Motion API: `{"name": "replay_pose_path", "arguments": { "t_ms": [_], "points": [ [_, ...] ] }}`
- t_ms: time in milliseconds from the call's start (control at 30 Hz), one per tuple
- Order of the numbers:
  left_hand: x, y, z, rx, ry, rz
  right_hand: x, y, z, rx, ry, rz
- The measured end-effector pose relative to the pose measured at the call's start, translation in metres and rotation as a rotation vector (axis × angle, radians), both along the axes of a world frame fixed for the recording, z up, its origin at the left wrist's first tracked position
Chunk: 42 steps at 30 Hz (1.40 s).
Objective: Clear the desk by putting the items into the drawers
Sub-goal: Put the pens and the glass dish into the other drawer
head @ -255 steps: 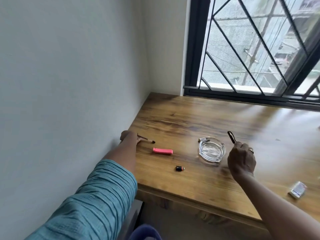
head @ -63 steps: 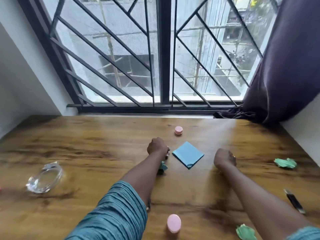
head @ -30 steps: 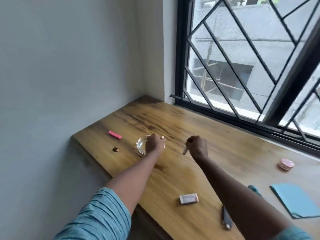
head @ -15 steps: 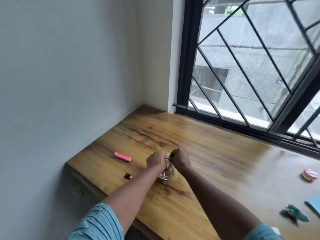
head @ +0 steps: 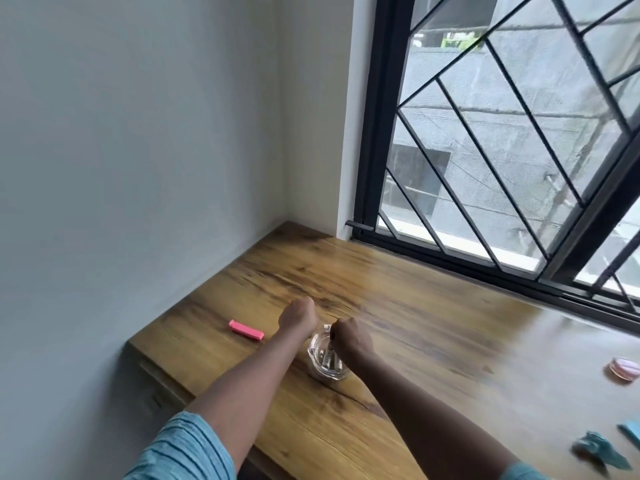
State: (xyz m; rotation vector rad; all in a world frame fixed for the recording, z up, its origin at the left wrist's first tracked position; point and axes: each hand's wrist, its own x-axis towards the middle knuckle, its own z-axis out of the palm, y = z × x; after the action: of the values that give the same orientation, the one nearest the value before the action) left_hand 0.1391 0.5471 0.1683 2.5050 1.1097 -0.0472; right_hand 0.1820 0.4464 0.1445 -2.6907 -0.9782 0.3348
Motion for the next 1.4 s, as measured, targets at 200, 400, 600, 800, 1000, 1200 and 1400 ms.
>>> {"name": "replay_pose_path", "arguments": {
  "t_ms": [200,400,600,800,1000,1200,1400],
  "points": [
    [0.003,0.016,-0.011,-0.06,-0.098,-0.116,0.023,0.004,0.01,0.132,-0.046,-0.079],
    [0.01,0.026,-0.026,-0.105,-0.082,-0.266,0.054,-0.003,0.003,0.088,0.097,-0.005],
    [0.01,0.025,-0.038,-0.142,-0.12,-0.291,0.058,0.0,-0.002,0.059,0.107,0.075],
    [0.015,0.025,-0.046,-0.151,-0.262,-0.19,0.057,0.009,-0.002,0.057,0.086,0.073],
    [0.011,0.024,-0.029,-0.157,-0.438,-0.135,0.053,0.019,0.008,0.263,0.134,-0.09],
    [-0.009,0.017,-0.021,-0.181,-0.413,-0.228,0.047,0.007,0.025,0.582,0.57,-0.368],
    [-0.028,0.003,-0.022,-0.197,-0.337,-0.308,0.036,-0.004,0.029,0.305,0.282,-0.146]
  ]
}}
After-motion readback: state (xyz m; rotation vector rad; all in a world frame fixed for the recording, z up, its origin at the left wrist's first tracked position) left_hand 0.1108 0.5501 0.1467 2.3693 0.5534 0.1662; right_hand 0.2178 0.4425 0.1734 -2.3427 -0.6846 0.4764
